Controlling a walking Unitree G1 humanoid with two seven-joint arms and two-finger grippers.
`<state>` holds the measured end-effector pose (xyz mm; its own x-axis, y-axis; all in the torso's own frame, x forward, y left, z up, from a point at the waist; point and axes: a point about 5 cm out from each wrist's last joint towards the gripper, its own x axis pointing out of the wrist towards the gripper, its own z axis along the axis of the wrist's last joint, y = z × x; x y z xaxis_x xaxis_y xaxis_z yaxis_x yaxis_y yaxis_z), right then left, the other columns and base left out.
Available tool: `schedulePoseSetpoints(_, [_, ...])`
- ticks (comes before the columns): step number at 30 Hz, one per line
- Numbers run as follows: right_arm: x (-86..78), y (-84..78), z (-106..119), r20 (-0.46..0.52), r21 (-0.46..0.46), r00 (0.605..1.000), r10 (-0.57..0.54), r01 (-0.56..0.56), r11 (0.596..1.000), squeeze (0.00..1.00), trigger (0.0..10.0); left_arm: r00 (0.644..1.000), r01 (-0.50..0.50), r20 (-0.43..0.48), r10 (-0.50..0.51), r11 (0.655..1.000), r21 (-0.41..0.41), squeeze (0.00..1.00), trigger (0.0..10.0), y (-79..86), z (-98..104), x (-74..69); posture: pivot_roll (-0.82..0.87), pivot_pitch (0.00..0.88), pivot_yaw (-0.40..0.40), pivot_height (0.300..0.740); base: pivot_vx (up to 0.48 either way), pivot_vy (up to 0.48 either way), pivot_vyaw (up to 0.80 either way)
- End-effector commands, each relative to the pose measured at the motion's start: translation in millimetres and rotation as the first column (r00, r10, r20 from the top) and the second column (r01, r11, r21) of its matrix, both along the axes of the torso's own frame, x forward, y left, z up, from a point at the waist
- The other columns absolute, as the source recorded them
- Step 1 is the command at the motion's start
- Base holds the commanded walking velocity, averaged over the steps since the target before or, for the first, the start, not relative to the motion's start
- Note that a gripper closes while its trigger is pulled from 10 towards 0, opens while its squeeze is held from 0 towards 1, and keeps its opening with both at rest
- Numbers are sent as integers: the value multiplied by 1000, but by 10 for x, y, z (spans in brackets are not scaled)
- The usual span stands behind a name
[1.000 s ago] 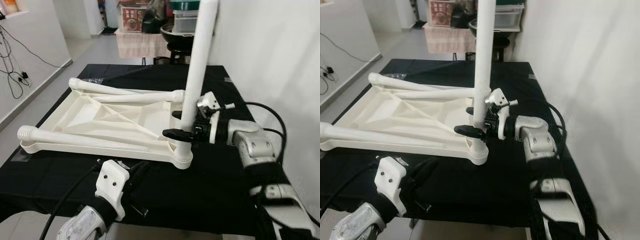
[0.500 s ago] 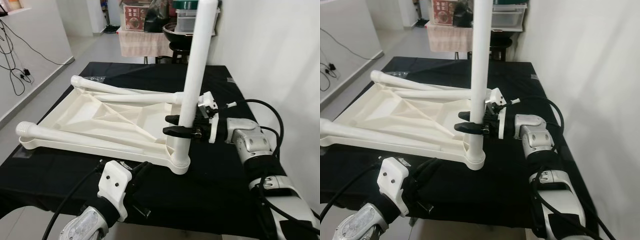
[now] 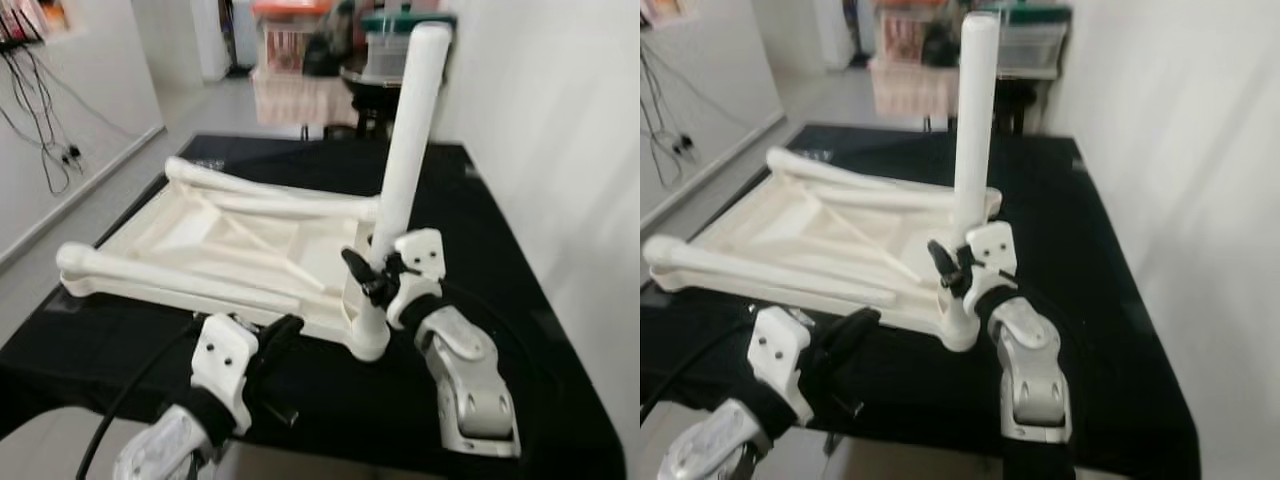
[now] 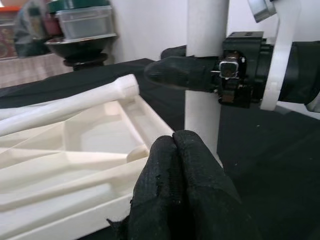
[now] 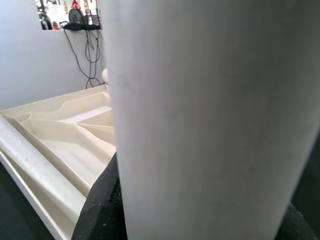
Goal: Building children table
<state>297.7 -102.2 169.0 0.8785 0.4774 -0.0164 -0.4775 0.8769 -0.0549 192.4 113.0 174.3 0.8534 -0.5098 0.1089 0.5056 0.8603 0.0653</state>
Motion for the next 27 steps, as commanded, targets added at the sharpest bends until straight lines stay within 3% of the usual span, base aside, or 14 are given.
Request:
schedulePoseSetpoints(1, [-25, -9, -335, -152, -41, 988, 10, -17, 999, 0, 10000, 1000, 5, -13, -5, 1000, 9, 0, 10000, 0, -31, 7, -32, 25, -26, 740, 0, 0, 0])
schedulePoseSetpoints(4, [-21, 5, -310, -163, -15, 986, 45, -48, 999, 0, 10000, 1000, -2, -11, 2, 1000, 10, 0, 10000, 2, -34, 10, -29, 21, -25, 740, 0, 0, 0])
schedulePoseSetpoints(5, [6, 17, -254, -159, 24, 982, 105, -103, 994, 1000, 10000, 1000, -4, -10, 4, 1000, 10, 0, 10000, 2, -33, 15, -28, 19, -24, 740, 0, 0, 0])
schedulePoseSetpoints(7, [26, 25, -211, -154, 51, 977, 148, -142, 989, 1000, 10000, 1000, -5, -10, 5, 1000, 10, 0, 10000, 2, -33, 19, -28, 19, -24, 740, 0, 0, 0])
schedulePoseSetpoints(9, [70, 57, -60, -103, 68, 961, 258, -252, 965, 1000, 10000, 1000, -5, -9, 5, 1000, 8, 0, 10000, 1, -31, 26, -28, 17, -22, 740, 0, 0, 0])
schedulePoseSetpoints(11, [181, -18, 78, -63, 38, 932, 358, -356, 934, 976, 10000, 1000, -3, -9, 3, 1000, 7, 0, 10000, -4, -34, 36, -21, 9, -24, 740, 0, 0, 0])
schedulePoseSetpoints(13, [181, -18, 78, -63, 38, 932, 358, -356, 934, 976, 10000, 1000, -3, -9, 3, 1000, 7, 0, 10000, -4, -34, 36, -21, 9, -24, 740, 0, 0, 0])
schedulePoseSetpoints(14, [293, -130, 224, -17, -9, 878, 478, -479, 878, 0, 10000, 1000, -2, -9, 2, 1000, 6, 0, 10000, -7, -38, 46, -21, 8, -24, 740, 0, 0, 0])
schedulePoseSetpoints(17, [318, -158, 267, 0, -26, 862, 507, -507, 861, 0, 10000, 1000, -2, -9, 2, 1000, 6, 0, 10000, -7, -38, 48, -21, 8, -24, 740, 0, 0, 0])
schedulePoseSetpoints(19, [385, -192, 324, -7, -20, 830, 558, -558, 830, 0, 10000, 1000, -3, -9, 3, 1000, 6, 0, 10000, -8, -42, 53, -6, 0, -33, 740, 0, 0, 0])
schedulePoseSetpoints(20, [458, -230, 391, -17, -16, 784, 621, -621, 784, 0, 10000, 1000, -5, -9, 5, 1000, 7, 0, 10000, -9, -46, 61, -6, 0, -33, 740, 0, 0, 0])
schedulePoseSetpoints(21, [458, -230, 391, -17, -16, 784, 621, -621, 784, 0, 10000, 1000, -5, -9, 5, 1000, 7, 0, 10000, -9, -46, 61, -6, 0, -33, 740, 0, 0, 0])
schedulePoseSetpoints(22, [513, -227, 406, -51, -24, 743, 667, -669, 743, 0, 10000, 1000, -7, -9, 7, 1000, 7, 0, 10000, -10, -51, 63, 4, 0, -32, 740, 0, 0, 0])
schedulePoseSetpoints(27, [659, -185, 454, -96, -1, 705, 703, -706, 708, 0, 10000, 1000, -10, -14, 10, 1000, 6, 0, 10000, -13, -60, 60, 17, 0, -32, 740, 0, 0, 0])
